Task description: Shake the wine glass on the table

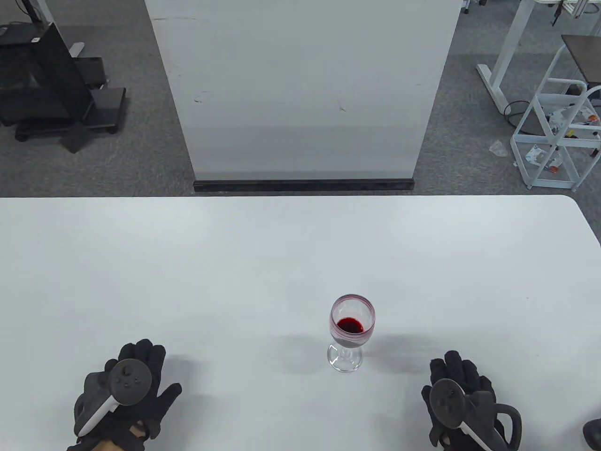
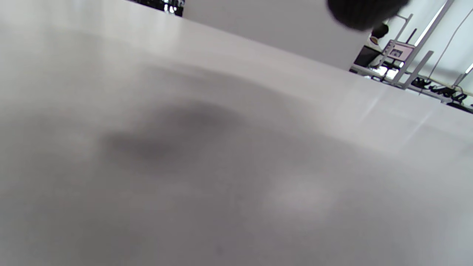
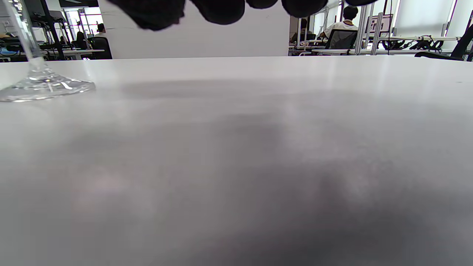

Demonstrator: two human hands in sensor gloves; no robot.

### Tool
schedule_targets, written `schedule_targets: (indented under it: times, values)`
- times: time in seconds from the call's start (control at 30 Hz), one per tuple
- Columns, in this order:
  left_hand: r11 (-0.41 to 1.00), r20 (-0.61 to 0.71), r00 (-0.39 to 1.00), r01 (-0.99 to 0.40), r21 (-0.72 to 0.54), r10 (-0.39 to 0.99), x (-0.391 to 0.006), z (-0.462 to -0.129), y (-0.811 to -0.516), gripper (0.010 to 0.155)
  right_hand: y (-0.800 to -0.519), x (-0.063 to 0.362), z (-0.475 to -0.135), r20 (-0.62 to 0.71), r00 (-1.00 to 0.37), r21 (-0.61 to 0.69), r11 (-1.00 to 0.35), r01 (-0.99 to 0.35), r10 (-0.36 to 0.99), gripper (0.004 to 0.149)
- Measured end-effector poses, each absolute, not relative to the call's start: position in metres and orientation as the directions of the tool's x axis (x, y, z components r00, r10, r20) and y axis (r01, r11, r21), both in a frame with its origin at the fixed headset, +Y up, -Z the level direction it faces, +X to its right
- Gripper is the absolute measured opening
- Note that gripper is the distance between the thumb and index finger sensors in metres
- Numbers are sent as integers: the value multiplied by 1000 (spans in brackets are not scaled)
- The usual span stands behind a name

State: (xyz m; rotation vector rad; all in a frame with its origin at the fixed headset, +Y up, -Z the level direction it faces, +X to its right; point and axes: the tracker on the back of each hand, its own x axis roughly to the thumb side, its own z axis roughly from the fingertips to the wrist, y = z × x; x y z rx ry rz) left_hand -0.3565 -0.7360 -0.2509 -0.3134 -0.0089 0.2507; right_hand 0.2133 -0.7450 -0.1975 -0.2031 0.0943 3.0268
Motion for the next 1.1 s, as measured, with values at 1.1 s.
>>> schedule_targets:
  times: [1.1]
  values:
    - [910, -9, 971, -227, -347, 239, -351, -249, -740, 80, -750, 213, -201, -150, -983, 78, -990, -117, 105, 61]
